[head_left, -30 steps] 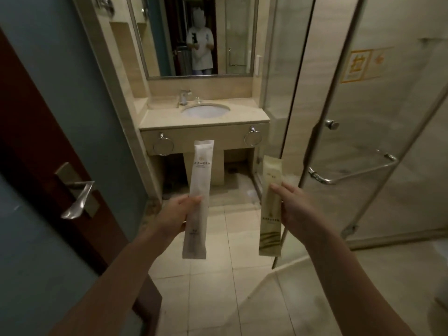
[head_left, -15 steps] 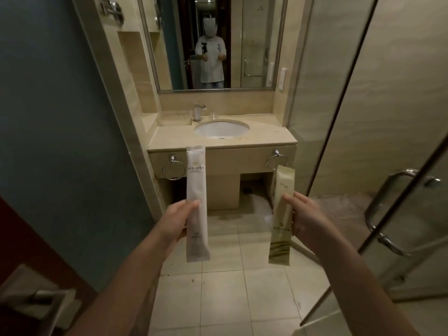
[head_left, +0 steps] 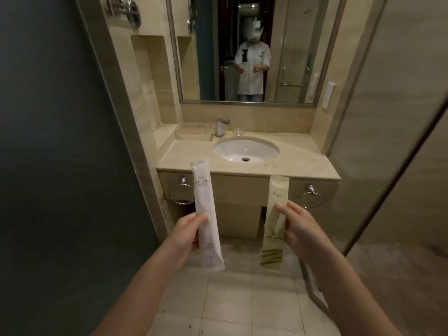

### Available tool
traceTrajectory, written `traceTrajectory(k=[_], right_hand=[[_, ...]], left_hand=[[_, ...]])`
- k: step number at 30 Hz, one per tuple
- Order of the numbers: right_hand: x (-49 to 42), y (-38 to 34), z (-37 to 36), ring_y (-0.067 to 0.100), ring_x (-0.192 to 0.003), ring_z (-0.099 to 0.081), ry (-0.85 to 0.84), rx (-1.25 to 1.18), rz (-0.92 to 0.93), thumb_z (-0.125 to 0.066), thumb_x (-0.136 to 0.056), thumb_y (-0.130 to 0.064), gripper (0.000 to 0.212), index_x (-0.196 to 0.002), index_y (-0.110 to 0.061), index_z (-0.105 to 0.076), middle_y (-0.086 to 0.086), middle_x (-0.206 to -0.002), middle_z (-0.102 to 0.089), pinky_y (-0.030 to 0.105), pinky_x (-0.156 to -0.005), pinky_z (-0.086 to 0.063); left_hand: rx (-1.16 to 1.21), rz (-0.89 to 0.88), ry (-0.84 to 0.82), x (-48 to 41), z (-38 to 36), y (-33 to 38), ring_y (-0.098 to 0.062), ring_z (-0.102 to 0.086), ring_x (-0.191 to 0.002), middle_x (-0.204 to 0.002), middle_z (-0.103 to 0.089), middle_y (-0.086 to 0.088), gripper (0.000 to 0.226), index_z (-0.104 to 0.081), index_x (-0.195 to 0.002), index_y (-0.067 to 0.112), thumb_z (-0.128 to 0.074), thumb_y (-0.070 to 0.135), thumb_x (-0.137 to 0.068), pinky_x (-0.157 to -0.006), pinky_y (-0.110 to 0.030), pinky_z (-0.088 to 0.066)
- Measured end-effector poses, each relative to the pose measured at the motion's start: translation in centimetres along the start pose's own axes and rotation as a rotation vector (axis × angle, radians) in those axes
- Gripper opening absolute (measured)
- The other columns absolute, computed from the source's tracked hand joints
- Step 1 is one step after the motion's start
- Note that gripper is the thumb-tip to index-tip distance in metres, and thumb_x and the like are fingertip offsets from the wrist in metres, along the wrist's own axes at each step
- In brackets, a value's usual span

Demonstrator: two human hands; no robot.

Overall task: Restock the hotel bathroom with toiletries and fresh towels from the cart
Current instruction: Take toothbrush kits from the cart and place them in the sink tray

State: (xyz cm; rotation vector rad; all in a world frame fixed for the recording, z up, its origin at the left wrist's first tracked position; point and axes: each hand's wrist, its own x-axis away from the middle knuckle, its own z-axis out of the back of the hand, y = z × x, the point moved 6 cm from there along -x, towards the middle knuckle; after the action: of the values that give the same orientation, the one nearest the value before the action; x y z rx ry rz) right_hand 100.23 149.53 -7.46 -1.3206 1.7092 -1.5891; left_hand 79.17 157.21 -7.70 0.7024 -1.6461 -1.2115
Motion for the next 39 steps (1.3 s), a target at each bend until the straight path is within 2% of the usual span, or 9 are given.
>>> traceTrajectory(k=[3,7,13,16,21,25,28,33,39], right_hand=[[-5.5,-1.8,-0.7,0.022,-0.084,-0.060,-0.053,0.033,0.016,-0.051,-0.095,-0.020,0.018,-0.106,-0.014,-0.064,0.007,-0.093,-0.064,0.035,-0.067,-0.046],[-11.5,-3.5,-2.9,0.023,-0.088,-0.062,-0.143,0.115,0.026,-0.052,-0.094,-0.021,0.017,-0.102,-0.015,-0.067,0.006,-0.095,-0.068,0.036,-0.072,-0.047],[-19.6,-6.0,-7.1,0.020,-0.082,-0.061,-0.177,0.326,0.064,-0.050,-0.095,-0.027,0.017,-0.093,-0.020,-0.066,0.002,-0.085,-0.065,0.033,-0.071,-0.046],[-24.0,-6.9,-9.8,0.019,-0.079,-0.059,-0.175,0.356,0.078,-0.050,-0.095,-0.027,0.015,-0.092,-0.023,-0.065,0.000,-0.084,-0.063,0.032,-0.067,-0.046],[-32.1,-8.2,-14.5,0.015,-0.072,-0.058,-0.184,0.350,0.082,-0.051,-0.095,-0.027,0.015,-0.094,-0.021,-0.065,-0.003,-0.078,-0.062,0.027,-0.061,-0.047],[-38.0,-8.5,-17.6,0.002,-0.058,-0.062,-0.183,0.348,0.084,-0.051,-0.095,-0.024,0.016,-0.094,-0.020,-0.067,-0.013,-0.067,-0.065,0.019,-0.051,-0.045],[-41.9,-8.8,-18.9,0.003,-0.065,-0.065,-0.174,0.311,0.066,-0.052,-0.095,-0.022,0.016,-0.097,-0.018,-0.067,-0.008,-0.076,-0.069,0.020,-0.053,-0.047],[-48.6,-10.1,-21.1,0.012,-0.083,-0.068,-0.180,0.288,0.062,-0.051,-0.096,-0.021,0.015,-0.095,-0.020,-0.065,-0.003,-0.092,-0.071,0.026,-0.065,-0.053],[-58.2,-11.1,-21.9,0.020,-0.087,-0.066,-0.216,0.275,0.087,-0.053,-0.094,-0.016,0.016,-0.101,-0.010,-0.065,0.009,-0.102,-0.069,0.036,-0.078,-0.054]], left_hand=[[0.003,0.004,0.042,-4.2,-0.5,1.6,-0.025,-0.058,-0.094,-0.102,-0.059,-0.009,0.011,-0.056,-0.098,0.019,-0.046,0.024,-0.096,-0.083,-0.041,-0.050],[-0.013,-0.015,0.071,-9.2,-0.3,3.7,-0.022,-0.058,-0.094,-0.104,-0.059,-0.007,0.016,-0.054,-0.107,0.016,-0.047,0.025,-0.095,-0.072,-0.033,-0.050],[-0.038,-0.010,0.082,-17.5,1.9,6.5,-0.024,-0.060,-0.098,-0.106,-0.061,-0.009,0.019,-0.055,-0.109,0.013,-0.046,0.024,-0.096,-0.080,-0.035,-0.052],[-0.042,-0.009,0.063,-22.5,3.5,8.4,-0.024,-0.061,-0.098,-0.106,-0.062,-0.010,0.020,-0.058,-0.108,0.012,-0.045,0.024,-0.097,-0.078,-0.033,-0.052],[-0.085,-0.024,0.050,-31.5,6.6,12.4,-0.025,-0.063,-0.096,-0.103,-0.066,-0.010,0.015,-0.061,-0.096,0.017,-0.048,0.025,-0.096,-0.089,-0.041,-0.050],[-0.146,-0.064,0.013,-38.6,8.5,14.9,-0.021,-0.064,-0.090,-0.100,-0.067,-0.007,0.016,-0.063,-0.096,0.017,-0.048,0.022,-0.096,-0.081,-0.037,-0.052],[-0.166,-0.051,-0.014,-42.9,8.8,15.8,-0.018,-0.065,-0.089,-0.101,-0.069,-0.005,0.019,-0.064,-0.102,0.015,-0.048,0.022,-0.096,-0.067,-0.025,-0.052],[-0.158,-0.024,-0.032,-50.2,8.9,17.1,-0.024,-0.067,-0.092,-0.103,-0.070,-0.009,0.018,-0.064,-0.102,0.013,-0.048,0.019,-0.095,-0.084,-0.037,-0.053],[-0.195,0.007,-0.056,-58.4,7.4,18.4,-0.024,-0.062,-0.083,-0.096,-0.067,-0.012,0.025,-0.063,-0.105,0.005,-0.044,0.019,-0.096,-0.075,-0.034,-0.051]])
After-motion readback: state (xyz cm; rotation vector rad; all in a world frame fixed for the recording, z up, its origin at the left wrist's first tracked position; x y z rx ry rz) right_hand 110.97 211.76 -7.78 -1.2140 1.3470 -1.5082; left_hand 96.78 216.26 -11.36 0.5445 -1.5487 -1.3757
